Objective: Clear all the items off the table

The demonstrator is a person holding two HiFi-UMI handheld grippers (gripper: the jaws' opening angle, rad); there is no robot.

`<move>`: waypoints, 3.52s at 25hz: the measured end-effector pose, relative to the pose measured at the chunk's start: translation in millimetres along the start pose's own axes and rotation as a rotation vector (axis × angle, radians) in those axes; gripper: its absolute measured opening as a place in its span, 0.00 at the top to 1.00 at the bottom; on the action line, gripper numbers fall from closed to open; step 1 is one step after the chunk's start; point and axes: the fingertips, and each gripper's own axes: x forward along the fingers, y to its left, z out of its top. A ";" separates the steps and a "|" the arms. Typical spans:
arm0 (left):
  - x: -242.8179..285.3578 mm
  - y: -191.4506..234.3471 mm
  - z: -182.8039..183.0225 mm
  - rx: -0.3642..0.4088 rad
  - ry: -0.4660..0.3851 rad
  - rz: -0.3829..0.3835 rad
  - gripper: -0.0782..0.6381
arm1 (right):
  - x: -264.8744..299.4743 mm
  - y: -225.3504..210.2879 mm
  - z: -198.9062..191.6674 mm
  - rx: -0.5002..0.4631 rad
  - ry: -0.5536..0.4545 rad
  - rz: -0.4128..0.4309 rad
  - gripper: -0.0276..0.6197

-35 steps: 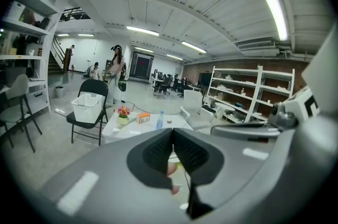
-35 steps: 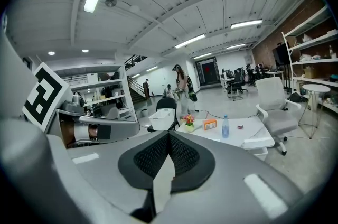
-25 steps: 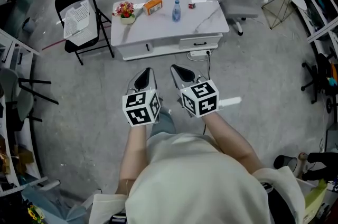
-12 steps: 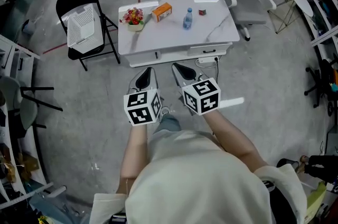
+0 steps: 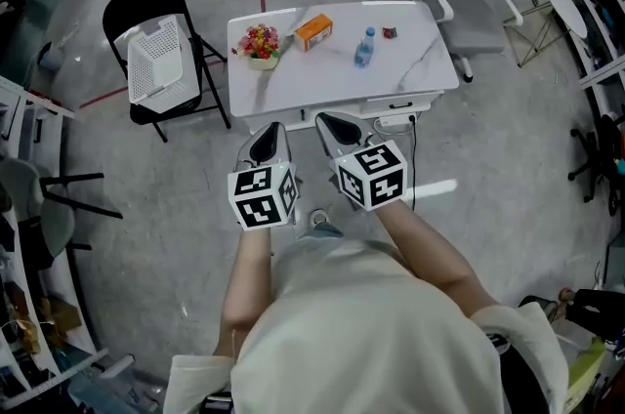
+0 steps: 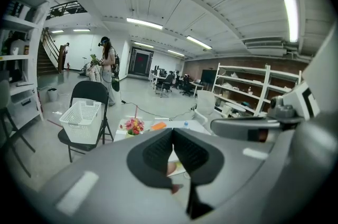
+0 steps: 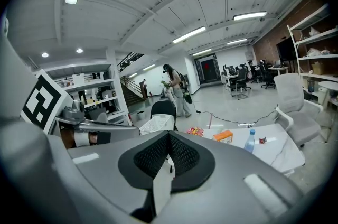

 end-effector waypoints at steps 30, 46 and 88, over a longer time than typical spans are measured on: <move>83.1 79.2 15.9 -0.071 0.045 0.040 0.88 | 116.0 -19.2 14.8 -0.004 0.069 0.046 0.96; 171.2 141.2 52.4 -0.119 0.074 0.117 0.88 | 220.9 -68.2 42.6 -0.017 0.143 0.102 0.96; 378.8 283.6 -39.2 -0.254 0.202 0.264 0.88 | 447.1 -184.8 -127.6 -0.123 0.476 0.237 0.56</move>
